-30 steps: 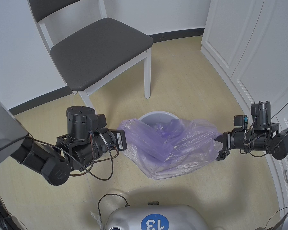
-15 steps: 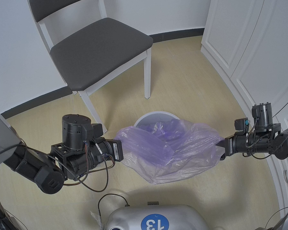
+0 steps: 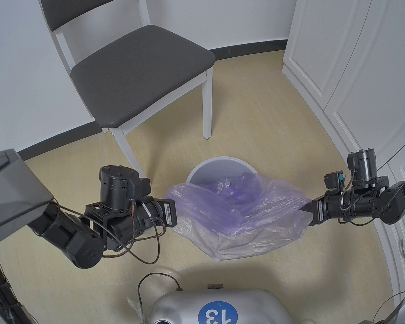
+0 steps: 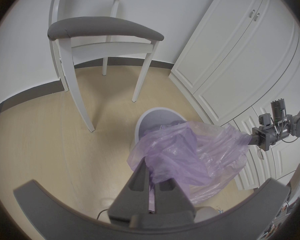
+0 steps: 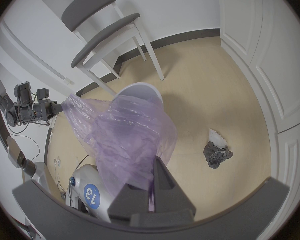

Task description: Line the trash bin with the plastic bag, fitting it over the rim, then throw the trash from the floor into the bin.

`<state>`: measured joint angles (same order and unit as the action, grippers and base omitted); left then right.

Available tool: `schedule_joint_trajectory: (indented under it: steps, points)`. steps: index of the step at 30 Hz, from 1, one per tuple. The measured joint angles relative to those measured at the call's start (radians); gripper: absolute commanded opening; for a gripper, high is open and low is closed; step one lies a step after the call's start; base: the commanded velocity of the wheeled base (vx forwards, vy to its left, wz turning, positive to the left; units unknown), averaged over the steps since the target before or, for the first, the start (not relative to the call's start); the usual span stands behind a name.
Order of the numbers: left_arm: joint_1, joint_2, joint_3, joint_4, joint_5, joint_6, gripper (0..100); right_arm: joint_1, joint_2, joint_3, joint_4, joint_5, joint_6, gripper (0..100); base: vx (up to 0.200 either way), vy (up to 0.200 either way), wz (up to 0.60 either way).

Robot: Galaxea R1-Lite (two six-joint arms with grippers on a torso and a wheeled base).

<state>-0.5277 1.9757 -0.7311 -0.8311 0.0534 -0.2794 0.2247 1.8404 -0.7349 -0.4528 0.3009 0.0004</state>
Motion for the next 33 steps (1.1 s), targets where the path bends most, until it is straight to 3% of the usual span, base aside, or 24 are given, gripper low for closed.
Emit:
schedule_joint_trajectory:
  steps: [13,28,33]
  points:
    - [-0.020,0.106,-0.024,-0.210,0.037,0.001,0,-0.016,0.117,0.009,-0.314,0.001,0.119,0,0.000,0.000,0.00]
    - [-0.020,0.008,0.165,-0.207,0.028,0.009,0,-0.057,0.124,0.036,-0.253,0.003,0.077,0,0.000,0.000,0.00]
    - [0.006,-0.032,0.214,-0.204,-0.020,0.010,0,-0.056,0.103,0.057,-0.247,0.003,0.068,0,0.000,0.000,0.00]
